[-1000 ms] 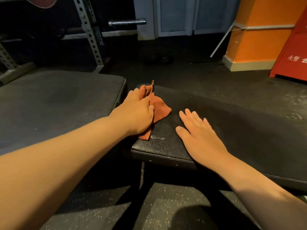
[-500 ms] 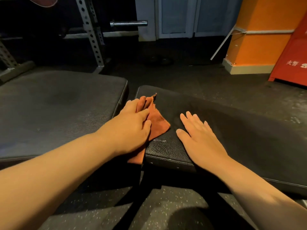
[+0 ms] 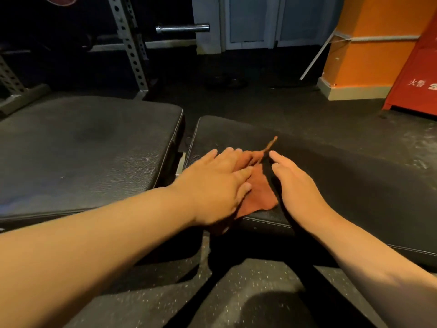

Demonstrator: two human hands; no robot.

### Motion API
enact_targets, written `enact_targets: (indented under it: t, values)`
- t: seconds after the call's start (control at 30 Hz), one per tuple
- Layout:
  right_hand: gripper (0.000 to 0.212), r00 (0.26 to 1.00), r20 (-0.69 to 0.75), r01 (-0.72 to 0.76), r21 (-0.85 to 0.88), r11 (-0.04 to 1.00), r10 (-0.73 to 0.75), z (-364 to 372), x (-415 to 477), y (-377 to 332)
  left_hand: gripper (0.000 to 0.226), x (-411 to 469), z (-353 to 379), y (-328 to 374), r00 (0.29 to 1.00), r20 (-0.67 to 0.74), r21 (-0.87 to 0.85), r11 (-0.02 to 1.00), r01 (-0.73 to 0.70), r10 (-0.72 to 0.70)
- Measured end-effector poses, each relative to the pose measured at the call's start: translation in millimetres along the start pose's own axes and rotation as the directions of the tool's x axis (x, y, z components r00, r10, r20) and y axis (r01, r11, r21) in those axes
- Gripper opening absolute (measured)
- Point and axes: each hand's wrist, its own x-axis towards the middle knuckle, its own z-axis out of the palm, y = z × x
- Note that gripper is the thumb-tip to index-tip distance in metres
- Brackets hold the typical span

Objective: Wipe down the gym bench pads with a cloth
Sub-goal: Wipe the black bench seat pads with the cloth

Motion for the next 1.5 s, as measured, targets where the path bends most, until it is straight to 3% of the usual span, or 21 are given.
enact_targets:
  t: [0.1, 0.17, 0.27, 0.37, 0.5, 0.57, 0.7, 0.77, 0.9, 0.97, 1.1, 1.17, 1.23, 1.37, 1.5]
  values:
    - [0.045, 0.999, -0.03, -0.014, 0.101, 0.995, 0.017, -4, -2, 2, 0.057, 10, 1, -24, 0.973, -0.036, 0.021, 0.973, 0.228, -0.227]
    - [0.046, 0.999, -0.041, -0.015, 0.155, 0.988, 0.021, -3, 0, 1, 0.061, 22, 9, -4, 0.951, -0.075, 0.0, 0.954, 0.3, -0.299]
    - [0.042, 0.996, -0.086, -0.01, 0.291, 0.957, 0.036, -1, -1, -1, 0.062, 30, 18, 44, 0.984, -0.049, -0.058, 0.984, 0.168, -0.171]
    - [0.037, 0.989, -0.138, 0.009, 0.38, 0.925, 0.047, -4, -3, -8, 0.059, 21, 11, 30, 0.999, -0.019, -0.011, 0.999, 0.047, -0.047]
    - [0.042, 0.994, -0.105, 0.007, 0.32, 0.947, 0.028, -12, -4, -3, 0.058, 20, 3, -21, 0.965, -0.08, 0.029, 0.967, 0.254, -0.251]
    - [0.042, 0.992, -0.118, 0.0, 0.363, 0.932, 0.046, -12, -5, -1, 0.062, 29, 7, 0, 0.947, -0.059, -0.014, 0.948, 0.317, -0.317]
    - [0.042, 0.99, -0.086, -0.06, 0.478, 0.876, 0.115, -6, -1, -8, 0.063, 38, 15, 65, 0.991, 0.0, -0.109, 0.985, 0.134, -0.134]
    - [0.047, 0.99, -0.084, -0.059, 0.463, 0.884, 0.109, -6, 2, -7, 0.061, 29, 11, 49, 0.996, -0.005, -0.068, 0.994, 0.085, -0.086]
    - [0.043, 0.996, -0.073, -0.015, 0.353, 0.935, 0.044, -8, -2, -6, 0.06, 17, 2, -21, 0.943, -0.047, -0.029, 0.945, 0.327, -0.328]
    - [0.043, 0.997, -0.07, -0.01, 0.368, 0.93, 0.038, -6, -3, -4, 0.061, 19, 3, -7, 0.914, -0.069, -0.04, 0.917, 0.397, -0.399]
    - [0.035, 0.987, -0.072, -0.077, 0.577, 0.813, 0.145, -4, -1, -8, 0.064, 34, 12, 71, 0.975, -0.013, -0.109, 0.97, 0.219, -0.222]
    - [0.033, 0.986, -0.091, -0.069, 0.551, 0.832, 0.142, -5, -1, -8, 0.062, 32, 11, 66, 0.991, 0.004, -0.105, 0.985, 0.136, -0.136]
    - [0.039, 0.988, -0.118, -0.027, 0.486, 0.874, 0.097, -5, -2, -5, 0.058, 25, 9, 32, 0.988, -0.032, -0.031, 0.989, 0.148, -0.149]
    - [0.044, 0.995, -0.094, 0.004, 0.376, 0.927, 0.034, -6, -7, -8, 0.063, 20, 2, 3, 0.921, -0.034, -0.03, 0.921, 0.388, -0.388]
    - [0.036, 0.99, -0.143, 0.065, 0.357, 0.932, -0.014, -4, -14, -11, 0.074, 43, 8, 76, 0.981, 0.037, -0.144, 0.97, 0.196, -0.192]
